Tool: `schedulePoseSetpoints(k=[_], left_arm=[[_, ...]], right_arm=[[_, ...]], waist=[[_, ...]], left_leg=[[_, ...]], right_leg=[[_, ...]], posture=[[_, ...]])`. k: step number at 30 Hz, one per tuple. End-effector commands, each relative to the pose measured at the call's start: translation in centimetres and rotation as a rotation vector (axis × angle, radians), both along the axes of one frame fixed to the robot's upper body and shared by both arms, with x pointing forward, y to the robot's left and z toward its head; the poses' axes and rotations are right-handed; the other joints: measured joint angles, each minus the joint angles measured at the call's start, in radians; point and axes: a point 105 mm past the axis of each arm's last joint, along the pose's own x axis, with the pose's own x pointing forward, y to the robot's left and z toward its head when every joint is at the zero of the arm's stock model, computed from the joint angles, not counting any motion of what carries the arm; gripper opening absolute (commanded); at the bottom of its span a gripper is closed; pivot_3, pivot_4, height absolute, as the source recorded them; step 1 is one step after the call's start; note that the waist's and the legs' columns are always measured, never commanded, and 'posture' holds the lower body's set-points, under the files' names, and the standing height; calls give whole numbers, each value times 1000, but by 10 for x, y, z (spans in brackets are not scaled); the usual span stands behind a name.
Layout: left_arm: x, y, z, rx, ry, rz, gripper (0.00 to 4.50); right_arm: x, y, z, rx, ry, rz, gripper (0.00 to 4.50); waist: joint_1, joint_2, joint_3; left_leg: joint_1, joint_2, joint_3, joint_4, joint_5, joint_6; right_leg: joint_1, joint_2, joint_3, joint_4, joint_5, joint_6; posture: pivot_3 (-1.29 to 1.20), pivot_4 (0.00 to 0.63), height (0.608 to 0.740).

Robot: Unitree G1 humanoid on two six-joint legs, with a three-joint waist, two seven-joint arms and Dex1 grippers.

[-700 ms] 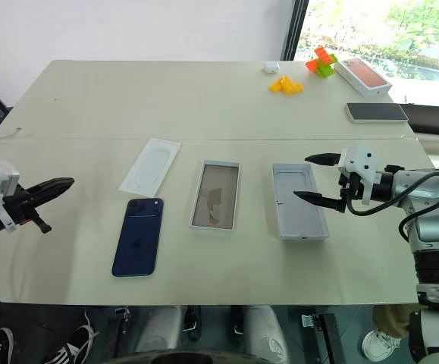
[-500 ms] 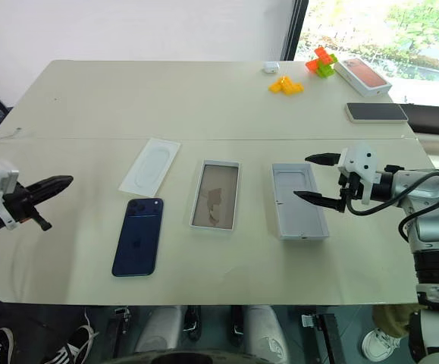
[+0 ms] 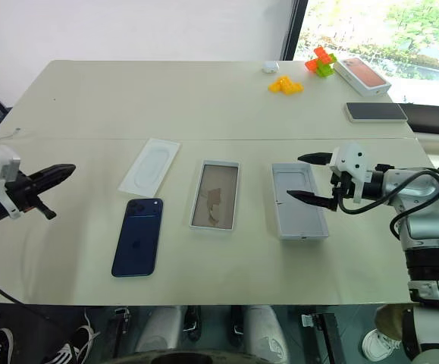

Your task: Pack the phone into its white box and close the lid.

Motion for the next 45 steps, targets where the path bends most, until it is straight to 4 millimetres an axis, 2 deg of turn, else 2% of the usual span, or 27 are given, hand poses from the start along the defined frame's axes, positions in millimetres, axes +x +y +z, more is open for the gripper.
schedulePoseSetpoints(k=[1,9,17,22,26,28,30,33,35,45], left_arm=[[1,-4,8,-16,-24,21,0],[9,-10,15,-54,-43,42,0],[16,-9,8,-119,-8,107,0],[30,-5,10,-209,-23,232,0],[44,3,-3,-146,29,373,0],[51,4,-2,-149,8,417,0],[57,-6,0,-197,21,401,0],[67,-10,-10,-113,50,441,0],[74,-4,-15,-117,70,510,0],[90,-19,-17,-242,126,469,0]], right_arm=[[2,6,14,4,-47,16,4467],[2,14,13,36,-31,17,4467],[2,18,16,42,-30,24,4467],[-3,32,13,30,-22,84,4467],[-2,43,16,50,-39,111,4467],[-2,52,17,65,-46,134,4467],[1,59,18,83,-62,142,4467],[0,64,18,96,-59,151,4467],[0,66,18,95,-62,153,4467],[0,63,16,88,-71,132,4467]], waist=[[0,0,0],[1,0,0],[1,0,0],[2,-1,0],[1,-1,0],[1,-1,0],[1,-1,-1],[2,-1,0],[4,-1,-1],[1,-1,-1]], left_leg=[[0,0,0,0,0,0],[0,0,0,1,0,0],[0,0,0,0,0,0],[0,0,0,1,0,0],[0,0,0,1,0,0],[0,0,0,1,0,0],[0,0,0,2,0,0],[0,0,0,2,0,0],[0,0,0,2,0,0],[0,0,0,2,2,-3]], right_leg=[[0,0,0,0,0,0],[0,0,0,0,0,0],[0,0,0,0,0,0],[0,0,0,1,0,0],[1,0,0,1,0,0],[1,0,0,1,1,0],[1,0,0,1,1,-1],[1,0,0,2,1,-1],[1,0,0,2,1,-2],[1,0,0,3,1,-2]], posture=[[0,150,737],[0,150,737],[0,150,737],[0,150,737],[0,150,737],[0,150,737],[0,150,737],[0,150,737],[0,150,737],[0,150,737]])
